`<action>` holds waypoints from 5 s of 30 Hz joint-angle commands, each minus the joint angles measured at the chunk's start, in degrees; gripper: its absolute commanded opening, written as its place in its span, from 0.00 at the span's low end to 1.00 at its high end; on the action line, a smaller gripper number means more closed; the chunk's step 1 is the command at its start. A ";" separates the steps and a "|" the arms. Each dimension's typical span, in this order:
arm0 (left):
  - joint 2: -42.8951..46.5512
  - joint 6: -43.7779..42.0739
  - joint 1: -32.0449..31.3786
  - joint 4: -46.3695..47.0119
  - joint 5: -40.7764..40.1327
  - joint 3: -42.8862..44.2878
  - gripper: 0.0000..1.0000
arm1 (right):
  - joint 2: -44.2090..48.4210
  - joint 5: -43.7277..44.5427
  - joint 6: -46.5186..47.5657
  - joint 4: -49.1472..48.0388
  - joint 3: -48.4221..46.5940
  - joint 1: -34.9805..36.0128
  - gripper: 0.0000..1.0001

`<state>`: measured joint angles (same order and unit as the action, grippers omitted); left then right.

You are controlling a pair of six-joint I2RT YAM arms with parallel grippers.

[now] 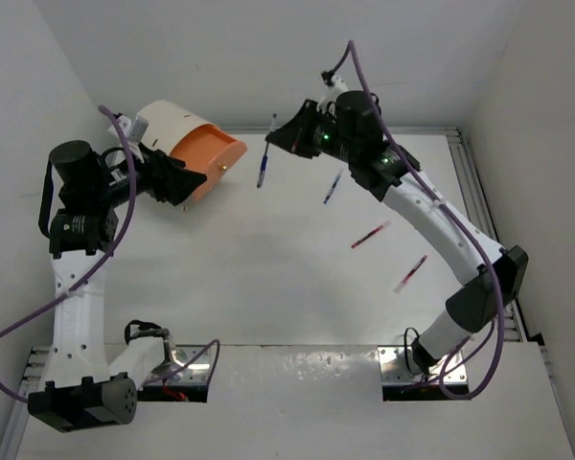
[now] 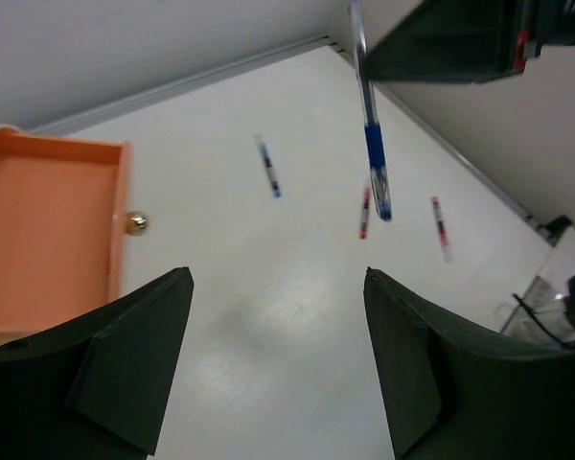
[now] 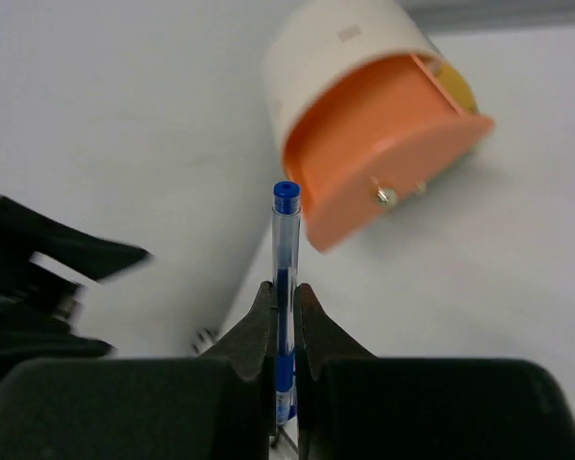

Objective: Sort the stationery into containers
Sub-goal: Pick up the pen from the center of the board, then place the pen in the drawer, then pick up the pen from the center of the board.

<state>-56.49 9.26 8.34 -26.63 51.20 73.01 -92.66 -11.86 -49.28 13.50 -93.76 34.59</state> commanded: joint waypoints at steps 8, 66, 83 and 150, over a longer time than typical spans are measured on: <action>-0.38 8.94 -7.19 9.23 2.68 -0.15 0.77 | -3.66 4.74 -12.25 -4.53 -9.07 3.55 0.00; -41.51 -24.46 -8.78 -29.18 -36.96 36.58 0.18 | 12.51 0.43 8.76 6.01 34.60 -16.83 0.46; -31.60 -16.73 -9.30 -26.11 -38.46 39.50 0.60 | 5.22 26.87 7.88 15.24 33.47 -17.72 0.40; -17.87 -28.41 -19.48 -35.94 4.70 9.61 0.62 | 24.20 -5.37 118.27 -17.72 47.89 17.26 0.00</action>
<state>-74.50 -12.05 -8.67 -55.64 52.69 82.94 -68.42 -16.56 57.47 2.13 -44.58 50.48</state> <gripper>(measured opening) 0.623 0.023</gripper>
